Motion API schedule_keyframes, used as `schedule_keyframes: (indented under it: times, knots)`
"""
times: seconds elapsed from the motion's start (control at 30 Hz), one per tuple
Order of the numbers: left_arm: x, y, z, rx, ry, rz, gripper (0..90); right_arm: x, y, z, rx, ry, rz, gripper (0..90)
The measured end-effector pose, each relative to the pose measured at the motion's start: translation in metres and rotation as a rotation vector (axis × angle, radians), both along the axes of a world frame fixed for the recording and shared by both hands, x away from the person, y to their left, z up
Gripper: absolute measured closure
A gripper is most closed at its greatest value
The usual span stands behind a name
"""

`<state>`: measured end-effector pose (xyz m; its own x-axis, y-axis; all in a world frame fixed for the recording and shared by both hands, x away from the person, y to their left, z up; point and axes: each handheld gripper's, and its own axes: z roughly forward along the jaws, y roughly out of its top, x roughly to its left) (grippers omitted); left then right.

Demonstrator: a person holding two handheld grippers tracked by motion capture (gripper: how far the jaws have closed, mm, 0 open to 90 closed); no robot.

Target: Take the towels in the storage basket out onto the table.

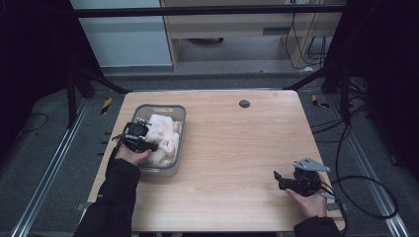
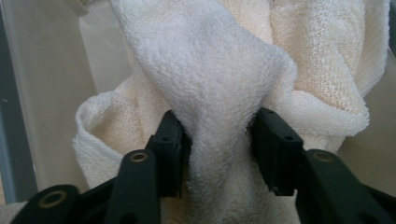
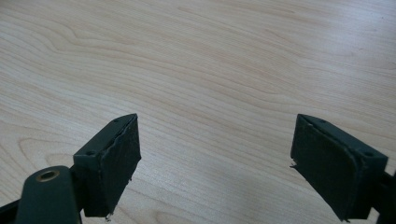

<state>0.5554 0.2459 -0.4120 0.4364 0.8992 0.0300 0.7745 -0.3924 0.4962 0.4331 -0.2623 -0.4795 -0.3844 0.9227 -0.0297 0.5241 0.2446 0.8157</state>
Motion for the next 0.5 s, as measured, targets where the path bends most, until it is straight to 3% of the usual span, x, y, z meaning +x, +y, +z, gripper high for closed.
schedule_keyframes:
  times: [0.17, 0.5]
  knots:
    - [-0.002, -0.001, 0.003, 0.013, -0.016, -0.009, 68.1, 0.0, 0.0, 0.0, 0.0, 0.003, 0.003, 15.9]
    - [-0.011, 0.006, 0.015, -0.037, -0.061, -0.024, 81.1, 0.001, 0.0, 0.0, 0.001, 0.006, 0.004, 16.5]
